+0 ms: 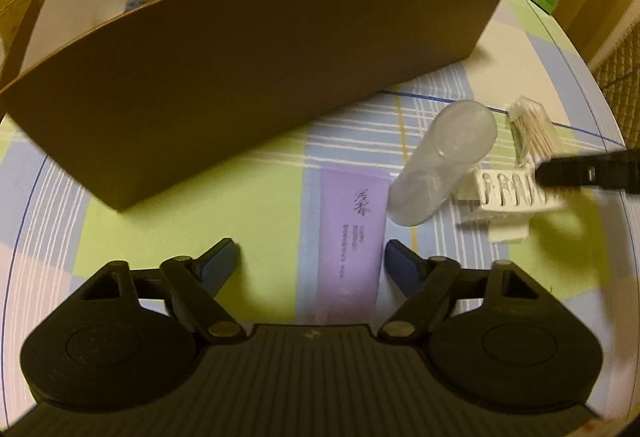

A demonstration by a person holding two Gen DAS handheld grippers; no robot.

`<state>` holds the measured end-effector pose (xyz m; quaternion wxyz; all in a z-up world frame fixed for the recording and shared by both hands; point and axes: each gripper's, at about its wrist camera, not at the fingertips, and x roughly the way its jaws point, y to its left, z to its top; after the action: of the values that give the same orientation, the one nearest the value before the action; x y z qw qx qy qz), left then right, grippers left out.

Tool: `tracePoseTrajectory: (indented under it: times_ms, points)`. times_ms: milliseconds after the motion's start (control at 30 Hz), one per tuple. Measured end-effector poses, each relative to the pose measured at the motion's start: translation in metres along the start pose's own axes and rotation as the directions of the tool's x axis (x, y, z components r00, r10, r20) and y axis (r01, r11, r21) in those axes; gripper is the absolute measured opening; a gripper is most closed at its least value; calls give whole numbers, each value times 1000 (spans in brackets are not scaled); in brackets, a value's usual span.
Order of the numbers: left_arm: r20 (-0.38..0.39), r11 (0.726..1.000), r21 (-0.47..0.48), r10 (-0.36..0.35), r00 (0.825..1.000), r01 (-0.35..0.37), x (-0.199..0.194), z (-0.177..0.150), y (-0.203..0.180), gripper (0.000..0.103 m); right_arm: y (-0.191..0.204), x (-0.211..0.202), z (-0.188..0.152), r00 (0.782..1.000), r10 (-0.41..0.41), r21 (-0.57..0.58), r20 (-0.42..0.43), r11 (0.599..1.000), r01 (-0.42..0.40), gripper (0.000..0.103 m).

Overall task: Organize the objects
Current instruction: 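Grasp the purple tube with the left gripper while the right grasps the white plastic rack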

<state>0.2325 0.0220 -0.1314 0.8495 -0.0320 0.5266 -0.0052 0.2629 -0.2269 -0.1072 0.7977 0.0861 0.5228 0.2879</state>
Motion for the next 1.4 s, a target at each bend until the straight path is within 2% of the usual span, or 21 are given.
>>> tracePoseTrajectory:
  times_ms: [100, 167, 200, 233, 300, 433, 467, 533, 600, 967, 1133, 1300, 1400]
  points:
    - [2, 999, 43, -20, 1000, 19, 1, 3, -4, 58, 9, -5, -8, 1000, -10, -26, 3, 1000, 10, 36]
    - [4, 997, 73, -29, 1000, 29, 0, 2, -8, 50, 17, -9, -10, 999, -31, -71, 35, 997, 33, 50]
    - [5, 996, 84, -39, 999, 38, 0, 1, -10, 41, 20, -10, -10, 998, -40, -98, 46, 994, 45, 58]
    - [7, 995, 91, -46, 999, 45, 0, 1, -11, 34, 25, -9, -10, 997, -52, -128, 48, 990, 58, 59]
    - [9, 994, 96, -46, 999, 45, -3, -2, -11, 29, 34, -2, -9, 996, -82, -192, 36, 978, 87, 59]
    - [8, 995, 90, -51, 999, 50, -7, -5, -6, 29, 49, 14, -13, 991, -132, -285, 35, 949, 136, 55]
    - [7, 995, 91, -50, 999, 49, -8, -7, -5, 29, 50, 18, -13, 989, -142, -293, 33, 945, 146, 51]
    - [5, 995, 90, -48, 999, 47, -10, -10, -4, 29, 51, 23, -16, 987, -156, -297, 24, 942, 156, 31]
    - [3, 996, 80, -47, 999, 47, -14, -15, 1, 29, 50, 26, -21, 988, -153, -300, 16, 942, 151, 25]
    - [-73, 997, 45, -60, 996, 64, -41, -50, 32, 29, 66, 5, -69, 991, -125, -276, -52, 955, 106, 25]
    - [-98, 998, 33, -55, 994, 58, -48, -62, 37, 29, 72, 1, -77, 990, -128, -269, -56, 957, 109, 25]
    - [-91, 998, 55, -38, 995, 43, -47, -60, 29, 34, 77, 3, -78, 987, -154, -268, -43, 954, 137, 25]
    - [-82, 994, 110, -1, 997, 10, -44, -61, 20, 34, 79, 6, -79, 983, -181, -270, -40, 949, 164, 27]
